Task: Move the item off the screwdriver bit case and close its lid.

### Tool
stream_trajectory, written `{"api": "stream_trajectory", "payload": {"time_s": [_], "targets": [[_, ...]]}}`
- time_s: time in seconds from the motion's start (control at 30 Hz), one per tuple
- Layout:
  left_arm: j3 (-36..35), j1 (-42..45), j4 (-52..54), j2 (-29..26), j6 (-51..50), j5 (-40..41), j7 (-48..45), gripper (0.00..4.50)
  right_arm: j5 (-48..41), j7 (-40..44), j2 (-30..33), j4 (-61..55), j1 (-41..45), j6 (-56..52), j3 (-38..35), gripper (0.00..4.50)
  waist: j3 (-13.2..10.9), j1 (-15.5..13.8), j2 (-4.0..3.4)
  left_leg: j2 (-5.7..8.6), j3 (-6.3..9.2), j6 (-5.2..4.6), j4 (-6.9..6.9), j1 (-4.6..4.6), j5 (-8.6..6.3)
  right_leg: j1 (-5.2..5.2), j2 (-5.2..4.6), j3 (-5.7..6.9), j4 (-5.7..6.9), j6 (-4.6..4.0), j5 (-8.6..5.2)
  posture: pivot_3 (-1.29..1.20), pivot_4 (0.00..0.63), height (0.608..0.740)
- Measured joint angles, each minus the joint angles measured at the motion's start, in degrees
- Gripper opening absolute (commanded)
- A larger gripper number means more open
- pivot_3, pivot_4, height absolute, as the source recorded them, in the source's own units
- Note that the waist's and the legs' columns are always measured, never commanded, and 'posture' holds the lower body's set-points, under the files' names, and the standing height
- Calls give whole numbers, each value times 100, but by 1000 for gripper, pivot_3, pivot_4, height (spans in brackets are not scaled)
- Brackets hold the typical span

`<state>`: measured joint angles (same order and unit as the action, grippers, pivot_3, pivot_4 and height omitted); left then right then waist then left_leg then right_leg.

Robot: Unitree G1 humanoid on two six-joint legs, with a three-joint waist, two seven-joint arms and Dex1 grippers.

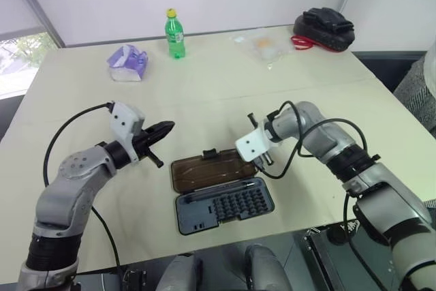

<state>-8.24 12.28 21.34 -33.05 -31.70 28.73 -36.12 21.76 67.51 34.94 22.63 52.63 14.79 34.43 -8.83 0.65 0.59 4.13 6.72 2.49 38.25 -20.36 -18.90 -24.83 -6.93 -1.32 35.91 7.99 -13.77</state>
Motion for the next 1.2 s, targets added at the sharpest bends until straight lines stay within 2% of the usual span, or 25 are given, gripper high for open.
{"api": "stream_trajectory", "payload": {"time_s": [0.07, 0.17, 0.3, 0.4, 0.57, 0.77, 1.03, 1.2], "targets": [[5, 0, 0, 0, 0, -1, -9, 0, 0, 2, 4, -2, -5, -7, -9, 21, 0, 0, 0, 0, 0, 0, 0, 0, 0, 0, 0, 0, 0, 0, 0, 0, 150, 740], [19, -1, -4, 0, 0, -1, -30, 0, 58, 9, 76, -23, -9, -7, -21, 1033, 0, -8, 0, 1, 0, 0, 0, -2, 0, 0, 0, 0, -1, 0, 0, 0, 150, 740], [25, 1, -9, -1, 0, -1, -55, 0, 101, -23, 152, -101, -8, -115, -180, 3169, 0, -13, 1, 1, 2, 0, -1, -2, 0, 3, 0, 4, -7, 0, 0, 0, 150, 740], [29, 1, -10, -1, -3, 1, -85, 0, 103, -59, 143, -168, -10, -248, -290, 4460, 0, -25, 1, 1, 3, -1, -2, -4, -1, 10, 0, 8, -22, 0, 0, 0, 150, 740], [44, -38, 0, -68, -68, 104, -279, 0, -51, 119, 121, -344, -134, -622, -451, 4460, 0, -21, 1, 1, 8, -5, -4, -6, -3, 24, 0, 22, -47, 0, 0, 0, 150, 740], [125, -218, 192, -364, -277, 455, -884, 0, -849, 548, -65, -979, -559, -1666, -877, 4460, -6, 31, -6, -4, 18, -5, -16, -9, -4, 12, 1, 19, -49, 0, 0, 0, 150, 740], [789, -476, 252, -849, -303, 620, -1930, 0, -1792, 278, -422, -1588, -678, -2613, -1583, 4460, -13, 31, -17, -4, 14, -6, -17, -14, -4, 4, 1, 16, -47, 0, 0, 0, 150, 740], [1241, -602, 68, -970, -81, 388, -2437, 0, -1970, 5, -471, -1643, -726, -2968, -1715, 4460, -14, 21, -17, -4, 12, -8, -17, -15, -5, 4, 1, 16, -47, 0, 0, 0, 150, 740]]}}
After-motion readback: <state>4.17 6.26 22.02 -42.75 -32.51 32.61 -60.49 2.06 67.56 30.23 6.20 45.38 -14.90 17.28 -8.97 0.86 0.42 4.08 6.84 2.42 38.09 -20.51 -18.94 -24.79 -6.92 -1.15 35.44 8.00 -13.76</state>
